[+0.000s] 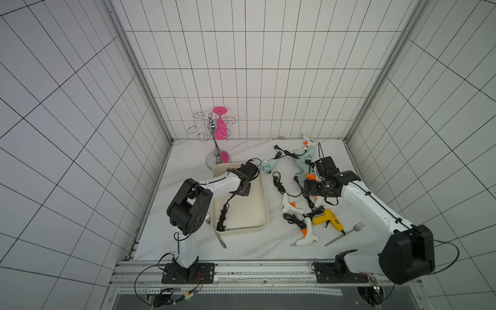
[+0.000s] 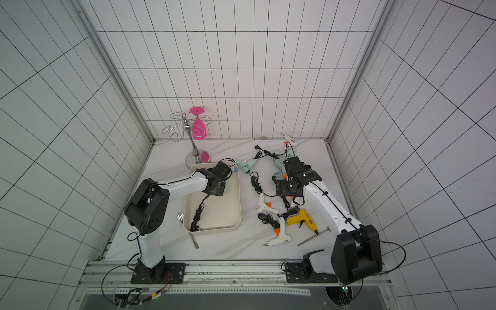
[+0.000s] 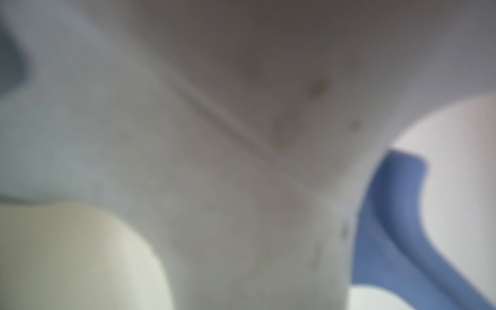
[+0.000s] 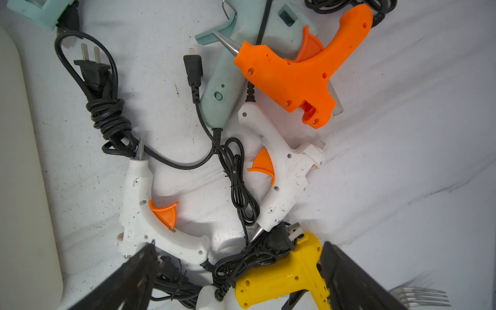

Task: Put the hot melt glue gun into the storage box
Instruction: Place the hot melt adhesive gun in the storage box.

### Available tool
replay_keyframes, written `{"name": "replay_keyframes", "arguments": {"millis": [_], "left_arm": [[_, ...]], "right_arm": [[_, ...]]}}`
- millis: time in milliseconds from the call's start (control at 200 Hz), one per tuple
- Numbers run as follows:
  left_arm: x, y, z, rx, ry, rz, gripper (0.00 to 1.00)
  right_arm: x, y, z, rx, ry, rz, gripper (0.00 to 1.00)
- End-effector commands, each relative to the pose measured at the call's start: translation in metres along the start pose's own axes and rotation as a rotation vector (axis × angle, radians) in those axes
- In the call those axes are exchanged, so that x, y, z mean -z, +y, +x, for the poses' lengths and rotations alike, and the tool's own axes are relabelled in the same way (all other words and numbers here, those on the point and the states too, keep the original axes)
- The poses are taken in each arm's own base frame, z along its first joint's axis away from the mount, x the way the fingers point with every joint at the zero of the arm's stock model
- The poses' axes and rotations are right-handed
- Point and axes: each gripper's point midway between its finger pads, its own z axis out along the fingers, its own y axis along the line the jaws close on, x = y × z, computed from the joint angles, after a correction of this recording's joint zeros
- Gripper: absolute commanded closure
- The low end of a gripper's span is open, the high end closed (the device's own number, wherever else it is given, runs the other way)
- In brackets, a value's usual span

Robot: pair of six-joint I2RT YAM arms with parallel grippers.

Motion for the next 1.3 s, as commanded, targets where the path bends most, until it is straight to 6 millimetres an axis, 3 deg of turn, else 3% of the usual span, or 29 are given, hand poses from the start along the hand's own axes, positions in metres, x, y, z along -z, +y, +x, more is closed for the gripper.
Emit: {"name": "replay_keyframes", "arguments": {"millis": [0,185,445,580,739,939,1124,1194,1294], "left_arm": [[-0.009,0.004,-0.003,0.044,0.009,-0.024,1.00],[-0.029,0.028,0.013,0.045,0.089,-0.110,1.00],[-0.014,0.046,0.024,0.044,0.060,-0.163,1.00],[-0.034,0.044,0.032,0.057,0.112,-0.145,1.00],[-0.057,0.027,0.038,0.065,0.180,-0.079,0.98],[-0.059,0.022,0.044,0.085,0.203,-0.059,0.71],[-0.046,0.024,0.047,0.096,0.209,-0.053,0.41],[-0.037,0.024,0.045,0.092,0.194,-0.051,0.34],[-0.025,0.026,0.039,0.102,0.172,-0.063,0.32]], "right_arm": [[-0.006,-0.007,0.012,-0.013,0.050,0.017,0.03],[-0.009,-0.014,0.017,-0.035,0.084,0.035,0.03],[-0.006,-0.016,0.018,-0.065,0.080,0.031,0.03],[-0.010,-0.016,0.019,-0.064,0.090,0.031,0.03],[-0.015,-0.019,0.020,-0.070,0.106,0.054,0.03],[-0.015,-0.022,0.021,-0.103,0.116,0.043,0.03],[-0.015,-0.021,0.023,-0.102,0.125,0.034,0.03],[-0.015,-0.020,0.023,-0.099,0.126,0.029,0.02],[-0.014,-0.019,0.021,-0.095,0.124,0.019,0.02]]}}
